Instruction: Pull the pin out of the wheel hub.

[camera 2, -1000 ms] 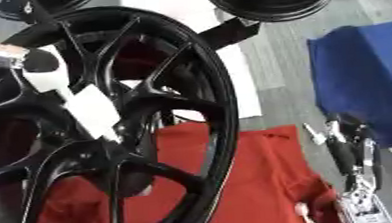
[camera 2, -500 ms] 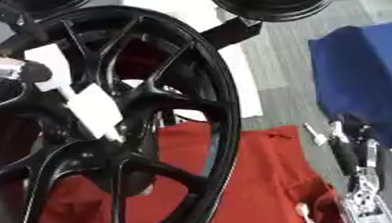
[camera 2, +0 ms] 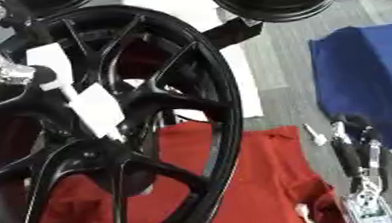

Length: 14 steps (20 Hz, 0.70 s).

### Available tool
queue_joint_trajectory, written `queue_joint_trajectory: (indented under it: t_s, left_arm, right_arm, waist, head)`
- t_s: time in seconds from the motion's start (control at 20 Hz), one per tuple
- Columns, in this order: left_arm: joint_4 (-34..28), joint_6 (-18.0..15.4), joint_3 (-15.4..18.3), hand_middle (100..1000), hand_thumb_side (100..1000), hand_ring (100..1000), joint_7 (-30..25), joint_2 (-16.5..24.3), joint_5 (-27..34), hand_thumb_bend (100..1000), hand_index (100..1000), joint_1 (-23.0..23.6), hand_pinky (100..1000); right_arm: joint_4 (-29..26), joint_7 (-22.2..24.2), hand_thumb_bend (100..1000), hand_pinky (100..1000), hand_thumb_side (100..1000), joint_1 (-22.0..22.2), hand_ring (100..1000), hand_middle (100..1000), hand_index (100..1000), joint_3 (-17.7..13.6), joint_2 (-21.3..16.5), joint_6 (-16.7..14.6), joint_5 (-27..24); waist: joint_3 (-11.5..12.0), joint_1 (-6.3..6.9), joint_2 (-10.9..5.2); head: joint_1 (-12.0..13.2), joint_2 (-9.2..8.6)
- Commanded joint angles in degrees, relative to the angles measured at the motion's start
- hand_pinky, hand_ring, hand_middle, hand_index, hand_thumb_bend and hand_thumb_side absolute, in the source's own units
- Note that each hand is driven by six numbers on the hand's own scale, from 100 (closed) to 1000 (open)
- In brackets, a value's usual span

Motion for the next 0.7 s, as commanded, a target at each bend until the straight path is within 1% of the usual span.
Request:
queue_joint_trajectory:
  t_s: [0.05,0.1,0.15,0.25,0.45,0.55,0.6,0.65,0.7]
  left_arm:
    - [-0.2,0.6,0.3,747,776,810,0.0,0.3,0.2,368,854,-1.0,849]
    - [-0.1,0.7,0.3,731,772,802,0.0,0.2,0.4,353,849,-1.0,842]
    - [0.0,0.8,0.2,720,769,793,0.0,0.1,0.6,356,843,-0.9,838]
    - [0.1,0.8,0.0,700,730,778,0.0,0.0,0.6,359,835,-0.9,827]
    - [1.0,0.5,-0.4,640,580,736,0.0,-0.2,-0.7,343,806,-0.7,787]
    - [1.5,0.4,-0.5,601,423,700,0.0,-0.3,-1.3,310,776,-0.6,755]
    - [1.6,0.5,-0.5,568,384,664,0.0,-0.3,-1.4,279,751,-0.6,725]
    - [1.6,0.7,-0.4,540,374,634,0.0,-0.3,-1.3,231,726,-0.5,700]
    - [1.5,1.0,-0.3,524,367,619,0.0,-0.3,-1.1,203,716,-0.5,686]
  right_arm:
    - [-1.1,0.0,251,681,549,-0.2,847,697,852,0.0,-0.7,0.1,-0.2]
    - [-1.1,0.0,251,681,550,-0.2,847,697,852,0.0,-0.7,0.1,-0.2]
    - [-1.1,0.0,251,681,551,-0.2,847,697,852,-0.1,-0.7,0.1,-0.2]
    - [-1.1,-0.1,251,681,551,-0.2,847,697,852,-0.1,-0.7,0.1,-0.2]
    - [-1.2,-0.3,250,681,554,-0.3,847,697,852,0.0,-0.7,0.1,-0.3]
    - [-1.2,-0.4,249,681,556,-0.2,847,697,852,0.0,-0.7,0.1,-0.3]
    - [-1.2,-0.4,249,681,557,-0.2,847,697,852,0.0,-0.7,0.1,-0.4]
    - [-1.2,-0.4,249,682,558,-0.2,847,697,852,0.0,-0.7,0.1,-0.4]
    - [-1.2,-0.4,249,682,559,-0.2,848,697,852,0.0,-0.7,0.1,-0.4]
  waist:
    - [-0.1,-0.14,-0.93]
    - [-0.1,-0.16,-0.92]
    - [-0.2,-0.18,-0.91]
    - [-0.2,-0.19,-0.90]
    - [-0.2,-0.22,-0.90]
    - [-0.2,-0.22,-0.91]
    - [-0.2,-0.22,-0.91]
    - [-0.2,-0.22,-0.91]
    - [-0.2,-0.21,-0.92]
  head:
    - [0.3,-0.57]
    - [0.3,-0.56]
    - [0.3,-0.56]
    - [0.4,-0.53]
    - [0.5,-0.58]
    - [0.5,-0.59]
    - [0.5,-0.61]
    - [0.5,-0.61]
    - [0.5,-0.60]
